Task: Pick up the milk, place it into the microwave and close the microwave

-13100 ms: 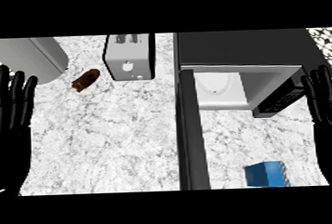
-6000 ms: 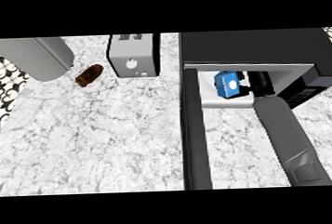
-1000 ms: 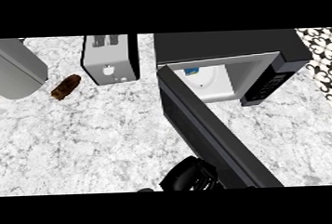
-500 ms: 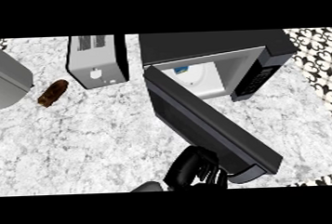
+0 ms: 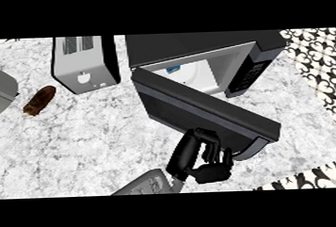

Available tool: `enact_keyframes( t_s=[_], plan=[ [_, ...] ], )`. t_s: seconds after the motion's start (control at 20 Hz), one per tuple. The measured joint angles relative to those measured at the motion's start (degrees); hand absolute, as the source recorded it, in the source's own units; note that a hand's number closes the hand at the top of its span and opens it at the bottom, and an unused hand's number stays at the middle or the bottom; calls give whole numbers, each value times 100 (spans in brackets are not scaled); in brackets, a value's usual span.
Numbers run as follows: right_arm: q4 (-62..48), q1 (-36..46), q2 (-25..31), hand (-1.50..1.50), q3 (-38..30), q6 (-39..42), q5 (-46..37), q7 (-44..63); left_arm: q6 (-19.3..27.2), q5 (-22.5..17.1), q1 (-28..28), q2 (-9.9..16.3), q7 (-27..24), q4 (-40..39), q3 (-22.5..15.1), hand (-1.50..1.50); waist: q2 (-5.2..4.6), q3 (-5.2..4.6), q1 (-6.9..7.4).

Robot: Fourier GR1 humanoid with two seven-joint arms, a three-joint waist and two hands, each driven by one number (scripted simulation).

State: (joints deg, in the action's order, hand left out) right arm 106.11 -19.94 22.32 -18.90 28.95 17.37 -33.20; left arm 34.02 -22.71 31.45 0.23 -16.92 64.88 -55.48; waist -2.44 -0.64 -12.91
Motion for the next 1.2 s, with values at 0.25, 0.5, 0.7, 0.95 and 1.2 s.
enact_keyframes(
  t_s=[0.25, 0.5, 0.7, 0.95, 1.2],
  plan=[
    [140, 98, 226, -150, -33, 119, 253, 195, 85, -534, 384, -22, -106, -208, 238, 150, -58, 5, -154],
    [207, 236, 432, -150, -106, 195, 454, 335, 128, -997, 822, -24, -162, -527, 469, 150, -112, 15, -265],
    [194, 316, 572, -150, -175, 253, 608, 428, 124, -1328, 1135, -23, -271, -778, 680, 150, -162, 19, -368],
    [124, 441, 722, -150, -244, 316, 792, 524, 74, -1691, 1485, -23, -531, -1034, 931, 150, -222, 24, -451],
    [53, 612, 885, -150, -341, 355, 976, 605, -22, -1979, 1786, -23, -769, -1341, 1110, 150, -273, 29, -523]
  ],
)
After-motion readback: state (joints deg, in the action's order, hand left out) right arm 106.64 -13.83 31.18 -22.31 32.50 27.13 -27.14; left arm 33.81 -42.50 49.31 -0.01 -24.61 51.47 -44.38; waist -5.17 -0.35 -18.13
